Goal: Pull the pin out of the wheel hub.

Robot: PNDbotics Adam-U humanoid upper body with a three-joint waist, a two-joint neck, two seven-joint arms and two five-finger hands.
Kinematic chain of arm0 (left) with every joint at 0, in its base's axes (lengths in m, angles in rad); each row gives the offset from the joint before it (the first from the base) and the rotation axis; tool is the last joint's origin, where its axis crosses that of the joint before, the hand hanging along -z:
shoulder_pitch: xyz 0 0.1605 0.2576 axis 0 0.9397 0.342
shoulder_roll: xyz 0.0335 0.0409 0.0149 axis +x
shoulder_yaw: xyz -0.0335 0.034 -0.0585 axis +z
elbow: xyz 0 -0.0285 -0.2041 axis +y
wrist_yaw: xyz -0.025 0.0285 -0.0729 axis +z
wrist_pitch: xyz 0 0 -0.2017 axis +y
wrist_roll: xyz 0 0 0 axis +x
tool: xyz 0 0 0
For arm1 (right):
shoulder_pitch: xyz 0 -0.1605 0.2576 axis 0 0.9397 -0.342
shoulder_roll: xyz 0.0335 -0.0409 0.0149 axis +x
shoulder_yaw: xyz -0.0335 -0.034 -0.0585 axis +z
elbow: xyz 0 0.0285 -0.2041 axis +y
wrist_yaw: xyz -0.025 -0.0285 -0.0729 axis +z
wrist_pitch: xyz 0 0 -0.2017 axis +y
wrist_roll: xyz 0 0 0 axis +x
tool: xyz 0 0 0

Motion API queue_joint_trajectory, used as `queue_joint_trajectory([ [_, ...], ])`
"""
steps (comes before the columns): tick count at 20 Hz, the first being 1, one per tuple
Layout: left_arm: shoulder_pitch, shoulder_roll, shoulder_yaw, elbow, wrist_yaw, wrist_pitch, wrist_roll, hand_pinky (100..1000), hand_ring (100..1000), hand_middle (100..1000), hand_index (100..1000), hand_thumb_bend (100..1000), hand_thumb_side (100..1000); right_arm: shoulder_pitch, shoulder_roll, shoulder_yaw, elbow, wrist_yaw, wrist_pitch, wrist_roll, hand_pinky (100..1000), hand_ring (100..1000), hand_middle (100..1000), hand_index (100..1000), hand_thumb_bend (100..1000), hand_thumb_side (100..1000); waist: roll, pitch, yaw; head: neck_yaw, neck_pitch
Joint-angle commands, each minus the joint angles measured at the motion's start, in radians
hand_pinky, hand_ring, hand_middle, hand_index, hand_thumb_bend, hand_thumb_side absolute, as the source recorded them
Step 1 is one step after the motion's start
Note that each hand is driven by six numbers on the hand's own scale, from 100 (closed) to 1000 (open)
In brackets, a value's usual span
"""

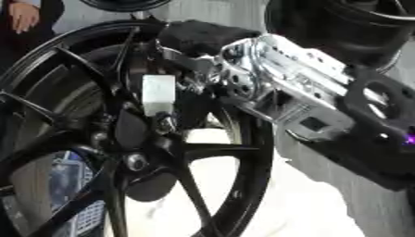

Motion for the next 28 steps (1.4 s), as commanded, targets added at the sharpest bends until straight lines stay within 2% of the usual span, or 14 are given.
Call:
queue_joint_trajectory([
  [1,-0.007,0.012,0.004,-0.011,-0.005,0.000,-0.002,888,764,600,742,100,583,-0.012,-0.024,-0.018,-0.018,-0.018,0.193,0.165,825,684,409,620,277,100,0.008,-0.024,-0.001,-0.001,-0.015],
  [8,-0.005,0.012,0.005,-0.011,-0.006,0.001,-0.001,889,765,601,740,100,584,-0.011,-0.027,-0.021,-0.022,-0.038,0.207,0.142,814,658,355,585,285,100,0.008,-0.029,0.000,-0.002,-0.017],
  [15,-0.001,0.013,0.006,-0.011,-0.004,0.002,0.000,890,766,602,739,100,582,-0.038,-0.035,-0.025,-0.038,-0.035,0.219,0.137,819,654,342,572,294,100,0.007,-0.043,-0.001,-0.002,-0.014],
  [20,0.003,0.013,0.006,-0.011,0.001,0.004,-0.001,890,766,602,739,100,581,-0.062,-0.052,-0.038,-0.051,-0.035,0.239,0.161,823,653,338,569,293,100,0.006,-0.064,0.000,-0.002,-0.020],
  [24,0.003,0.014,0.006,-0.011,0.007,0.006,-0.003,890,766,602,739,100,578,-0.086,-0.071,-0.058,-0.064,-0.037,0.256,0.175,825,652,331,568,284,100,0.005,-0.087,0.005,-0.009,-0.039],
  [28,0.006,0.016,0.010,-0.011,0.014,0.007,0.000,890,765,602,740,100,574,-0.096,-0.100,-0.108,-0.058,-0.059,0.276,0.170,810,633,309,569,241,100,0.005,-0.108,0.006,-0.017,-0.057],
])
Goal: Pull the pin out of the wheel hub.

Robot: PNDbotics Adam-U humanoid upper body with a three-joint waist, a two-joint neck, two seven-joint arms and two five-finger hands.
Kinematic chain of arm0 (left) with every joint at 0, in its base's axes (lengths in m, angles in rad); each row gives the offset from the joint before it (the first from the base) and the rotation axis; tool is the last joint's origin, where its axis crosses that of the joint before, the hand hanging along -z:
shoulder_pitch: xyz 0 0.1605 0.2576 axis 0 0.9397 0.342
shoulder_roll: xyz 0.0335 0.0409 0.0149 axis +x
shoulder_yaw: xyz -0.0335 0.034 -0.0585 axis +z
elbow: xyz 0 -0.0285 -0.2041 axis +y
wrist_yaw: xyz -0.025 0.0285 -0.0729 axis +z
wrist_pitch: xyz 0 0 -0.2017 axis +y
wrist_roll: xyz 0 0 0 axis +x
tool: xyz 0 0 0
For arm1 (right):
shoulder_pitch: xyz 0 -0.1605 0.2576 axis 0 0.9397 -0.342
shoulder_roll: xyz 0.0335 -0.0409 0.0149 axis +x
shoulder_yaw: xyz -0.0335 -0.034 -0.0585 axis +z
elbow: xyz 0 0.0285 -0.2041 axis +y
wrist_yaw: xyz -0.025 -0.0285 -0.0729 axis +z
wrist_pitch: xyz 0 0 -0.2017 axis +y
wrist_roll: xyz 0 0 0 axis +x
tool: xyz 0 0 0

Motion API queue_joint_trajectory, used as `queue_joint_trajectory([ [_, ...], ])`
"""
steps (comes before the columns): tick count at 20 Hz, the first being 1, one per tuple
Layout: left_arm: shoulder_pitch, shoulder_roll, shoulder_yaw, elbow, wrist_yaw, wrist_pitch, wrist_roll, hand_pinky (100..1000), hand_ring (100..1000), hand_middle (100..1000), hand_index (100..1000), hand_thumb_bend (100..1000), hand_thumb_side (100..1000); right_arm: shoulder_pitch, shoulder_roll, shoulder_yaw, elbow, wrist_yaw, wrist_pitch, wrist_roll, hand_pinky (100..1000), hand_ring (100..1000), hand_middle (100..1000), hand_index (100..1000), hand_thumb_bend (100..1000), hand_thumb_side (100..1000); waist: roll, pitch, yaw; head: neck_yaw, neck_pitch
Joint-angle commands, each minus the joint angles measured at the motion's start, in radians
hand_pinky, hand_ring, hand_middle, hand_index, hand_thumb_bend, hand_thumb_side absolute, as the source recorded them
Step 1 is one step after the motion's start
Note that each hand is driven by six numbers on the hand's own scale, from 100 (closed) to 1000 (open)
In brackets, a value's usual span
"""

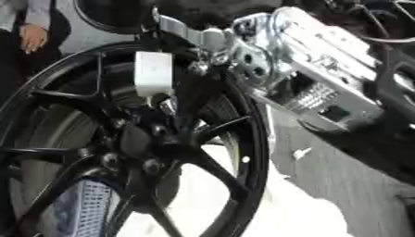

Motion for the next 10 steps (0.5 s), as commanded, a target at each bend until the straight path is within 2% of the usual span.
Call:
queue_joint_trajectory([
  [1,-0.002,0.017,0.010,-0.011,0.007,0.002,0.005,890,765,602,740,100,573,-0.019,-0.048,-0.066,0.004,-0.025,0.234,0.202,806,630,305,570,231,100,0.008,-0.028,-0.001,-0.008,-0.022],
  [6,-0.001,0.022,0.014,-0.011,0.013,0.001,0.011,890,765,603,740,100,568,0.032,-0.116,-0.183,0.060,-0.091,0.235,0.079,786,610,277,573,177,100,0.009,-0.043,-0.009,-0.003,-0.010],
  [10,0.003,0.028,0.020,-0.011,0.013,-0.004,0.018,890,765,603,740,100,564,0.148,-0.249,-0.298,0.081,-0.162,0.235,-0.064,783,605,271,575,164,100,0.010,-0.046,-0.022,0.011,0.000],
])
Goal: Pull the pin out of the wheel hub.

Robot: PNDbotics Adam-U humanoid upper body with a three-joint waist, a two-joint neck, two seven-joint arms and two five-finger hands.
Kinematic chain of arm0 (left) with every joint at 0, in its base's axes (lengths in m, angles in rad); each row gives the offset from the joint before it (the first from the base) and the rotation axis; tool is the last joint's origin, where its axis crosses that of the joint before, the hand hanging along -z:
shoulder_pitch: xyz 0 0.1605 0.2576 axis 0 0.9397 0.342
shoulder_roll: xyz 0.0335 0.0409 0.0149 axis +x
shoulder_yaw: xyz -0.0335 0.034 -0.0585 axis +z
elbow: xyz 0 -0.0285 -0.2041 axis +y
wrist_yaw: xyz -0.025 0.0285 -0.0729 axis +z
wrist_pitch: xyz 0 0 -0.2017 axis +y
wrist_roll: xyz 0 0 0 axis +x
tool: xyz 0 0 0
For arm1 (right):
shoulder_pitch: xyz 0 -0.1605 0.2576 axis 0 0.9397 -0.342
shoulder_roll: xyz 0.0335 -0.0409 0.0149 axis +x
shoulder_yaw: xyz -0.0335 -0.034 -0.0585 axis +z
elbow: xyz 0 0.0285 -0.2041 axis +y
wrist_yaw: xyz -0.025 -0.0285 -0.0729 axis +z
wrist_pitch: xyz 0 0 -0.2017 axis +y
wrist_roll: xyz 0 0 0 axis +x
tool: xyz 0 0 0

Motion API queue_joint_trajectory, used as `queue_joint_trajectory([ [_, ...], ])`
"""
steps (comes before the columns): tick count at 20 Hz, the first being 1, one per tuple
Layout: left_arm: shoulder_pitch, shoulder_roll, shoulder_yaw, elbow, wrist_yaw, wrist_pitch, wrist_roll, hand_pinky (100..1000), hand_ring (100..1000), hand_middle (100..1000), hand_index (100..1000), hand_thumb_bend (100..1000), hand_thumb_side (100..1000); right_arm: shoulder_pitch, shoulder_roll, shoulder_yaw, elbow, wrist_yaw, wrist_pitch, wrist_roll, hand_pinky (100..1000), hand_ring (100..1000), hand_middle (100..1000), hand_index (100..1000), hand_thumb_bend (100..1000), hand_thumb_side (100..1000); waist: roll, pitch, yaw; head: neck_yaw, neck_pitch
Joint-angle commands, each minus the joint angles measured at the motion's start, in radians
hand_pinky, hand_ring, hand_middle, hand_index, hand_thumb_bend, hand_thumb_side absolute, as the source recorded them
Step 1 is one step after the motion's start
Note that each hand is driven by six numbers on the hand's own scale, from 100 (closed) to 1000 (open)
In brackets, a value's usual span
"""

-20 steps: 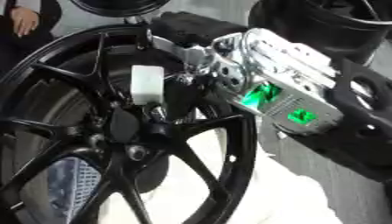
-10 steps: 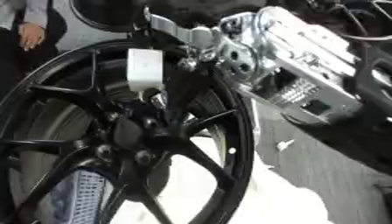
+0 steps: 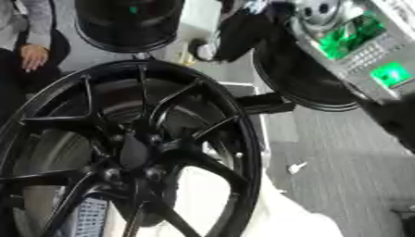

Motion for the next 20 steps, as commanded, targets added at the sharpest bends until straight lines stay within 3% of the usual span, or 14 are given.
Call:
queue_joint_trajectory([
  [1,-0.002,0.028,0.018,-0.011,0.006,-0.004,0.011,890,765,603,740,100,564,0.072,-0.145,-0.116,0.006,-0.063,0.124,0.010,781,603,268,576,157,100,0.008,-0.023,-0.006,0.013,0.005],
  [4,0.002,0.029,0.025,-0.011,0.004,-0.007,0.019,890,765,603,740,100,561,0.243,-0.265,-0.256,-0.006,-0.139,0.124,-0.130,768,592,253,575,131,100,0.013,-0.018,-0.016,0.029,0.003],
  [7,0.001,0.028,0.030,-0.011,0.003,-0.012,0.025,890,765,603,740,100,559,0.417,-0.334,-0.396,-0.005,-0.233,0.124,-0.296,760,588,251,580,114,100,0.019,-0.014,-0.024,0.041,0.003],
  [10,0.006,0.028,0.037,-0.011,0.000,-0.014,0.031,890,765,603,741,100,559,0.577,-0.359,-0.513,0.044,-0.325,0.124,-0.447,759,605,287,611,114,100,0.024,-0.010,-0.035,0.057,0.005],
  [13,0.012,0.029,0.044,-0.011,-0.002,-0.017,0.040,890,764,603,741,100,557,0.707,-0.347,-0.603,0.115,-0.385,0.124,-0.546,768,629,326,640,153,100,0.026,-0.007,-0.046,0.073,0.009],
  [14,0.014,0.029,0.047,-0.011,-0.003,-0.018,0.043,890,764,603,741,100,557,0.738,-0.335,-0.630,0.138,-0.391,0.123,-0.569,774,650,355,664,100,100,0.026,-0.007,-0.049,0.076,0.011],
  [15,0.015,0.029,0.048,-0.011,-0.004,-0.019,0.045,890,765,603,741,100,557,0.764,-0.322,-0.652,0.161,-0.398,0.116,-0.581,789,684,405,689,180,100,0.027,-0.006,-0.051,0.078,0.014],
  [16,0.016,0.029,0.049,-0.011,-0.004,-0.019,0.047,890,765,603,741,100,558,0.787,-0.310,-0.670,0.186,-0.401,0.105,-0.580,807,728,494,732,205,142,0.027,-0.005,-0.053,0.078,0.017],
  [18,0.018,0.029,0.051,-0.011,-0.005,-0.019,0.049,890,765,603,741,100,559,0.815,-0.293,-0.696,0.233,-0.393,0.073,-0.551,829,783,681,822,232,236,0.027,-0.004,-0.057,0.077,0.024],
  [20,0.019,0.028,0.051,-0.011,-0.005,-0.019,0.049,890,764,603,741,100,561,0.828,-0.282,-0.714,0.266,-0.361,0.041,-0.523,844,837,763,863,245,310,0.027,-0.003,-0.061,0.076,0.027],
])
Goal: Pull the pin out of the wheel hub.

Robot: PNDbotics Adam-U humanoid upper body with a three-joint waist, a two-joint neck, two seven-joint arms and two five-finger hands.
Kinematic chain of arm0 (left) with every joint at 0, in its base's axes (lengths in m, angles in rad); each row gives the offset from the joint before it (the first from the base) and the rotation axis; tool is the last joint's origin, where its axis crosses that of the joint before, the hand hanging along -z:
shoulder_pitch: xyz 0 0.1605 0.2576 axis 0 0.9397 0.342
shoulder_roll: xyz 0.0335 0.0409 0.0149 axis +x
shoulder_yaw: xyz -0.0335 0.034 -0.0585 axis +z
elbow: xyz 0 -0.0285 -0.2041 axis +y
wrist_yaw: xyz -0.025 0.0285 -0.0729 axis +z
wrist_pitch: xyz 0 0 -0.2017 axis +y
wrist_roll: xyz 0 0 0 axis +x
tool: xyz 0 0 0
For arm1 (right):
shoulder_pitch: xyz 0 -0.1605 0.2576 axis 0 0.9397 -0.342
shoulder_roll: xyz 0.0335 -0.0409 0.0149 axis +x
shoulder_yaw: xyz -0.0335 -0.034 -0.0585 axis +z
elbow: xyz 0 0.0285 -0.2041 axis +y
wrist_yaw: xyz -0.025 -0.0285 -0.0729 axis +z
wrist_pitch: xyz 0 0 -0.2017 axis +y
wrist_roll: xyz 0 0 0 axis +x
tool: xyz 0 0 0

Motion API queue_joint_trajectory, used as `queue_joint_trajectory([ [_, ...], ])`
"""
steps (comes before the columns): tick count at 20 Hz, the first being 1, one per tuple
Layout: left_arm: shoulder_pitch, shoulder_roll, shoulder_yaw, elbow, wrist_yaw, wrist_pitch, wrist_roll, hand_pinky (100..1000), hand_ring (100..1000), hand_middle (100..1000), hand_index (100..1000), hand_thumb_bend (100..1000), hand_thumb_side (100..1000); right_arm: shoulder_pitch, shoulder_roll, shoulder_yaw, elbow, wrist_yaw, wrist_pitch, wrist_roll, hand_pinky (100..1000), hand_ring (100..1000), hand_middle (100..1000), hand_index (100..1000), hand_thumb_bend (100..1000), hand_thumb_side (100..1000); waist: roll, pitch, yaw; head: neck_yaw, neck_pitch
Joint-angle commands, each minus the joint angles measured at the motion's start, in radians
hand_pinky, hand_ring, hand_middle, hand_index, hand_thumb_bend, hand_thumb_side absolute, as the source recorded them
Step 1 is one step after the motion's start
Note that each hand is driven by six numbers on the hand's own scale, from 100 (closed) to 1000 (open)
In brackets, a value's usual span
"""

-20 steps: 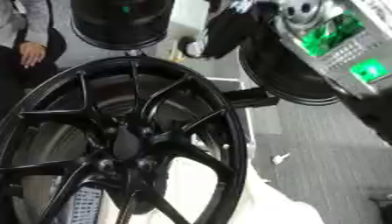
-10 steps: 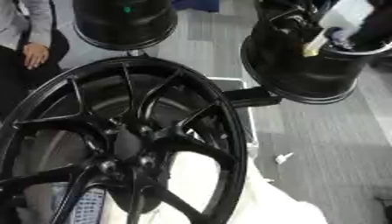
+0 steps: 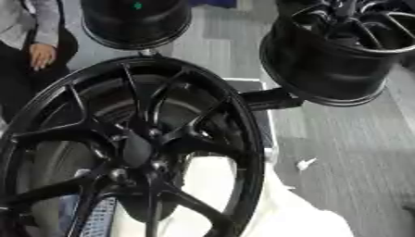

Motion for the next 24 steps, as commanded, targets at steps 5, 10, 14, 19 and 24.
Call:
queue_joint_trajectory([
  [5,0.001,0.025,0.013,-0.011,-0.004,0.000,0.006,890,764,603,742,100,564,0.002,-0.001,-0.079,0.056,0.100,-0.059,0.047,838,833,758,865,226,314,0.005,-0.013,-0.009,0.005,0.011],
  [10,0.001,0.025,0.013,-0.011,-0.005,0.000,0.006,891,764,603,742,100,563,-0.002,0.007,-0.088,0.038,0.122,-0.055,0.037,837,829,747,860,224,308,0.006,-0.011,-0.010,0.009,0.019],
  [14,0.002,0.025,0.014,-0.011,-0.005,-0.001,0.006,891,764,603,742,100,562,-0.010,0.012,-0.093,0.012,0.129,-0.056,0.015,820,796,685,836,181,272,0.007,-0.009,-0.010,0.011,0.020],
  [19,0.000,0.025,0.013,-0.011,-0.004,-0.003,0.007,890,763,602,741,100,560,-0.017,0.023,-0.084,-0.089,0.105,-0.066,-0.117,787,706,549,780,100,236,0.012,-0.008,-0.009,0.010,0.019],
  [24,-0.010,0.022,0.008,-0.011,0.001,-0.007,0.004,889,761,600,740,100,558,-0.010,0.041,-0.010,-0.266,0.082,-0.104,-0.228,786,702,542,764,100,356,0.018,-0.005,-0.003,0.002,0.014],
])
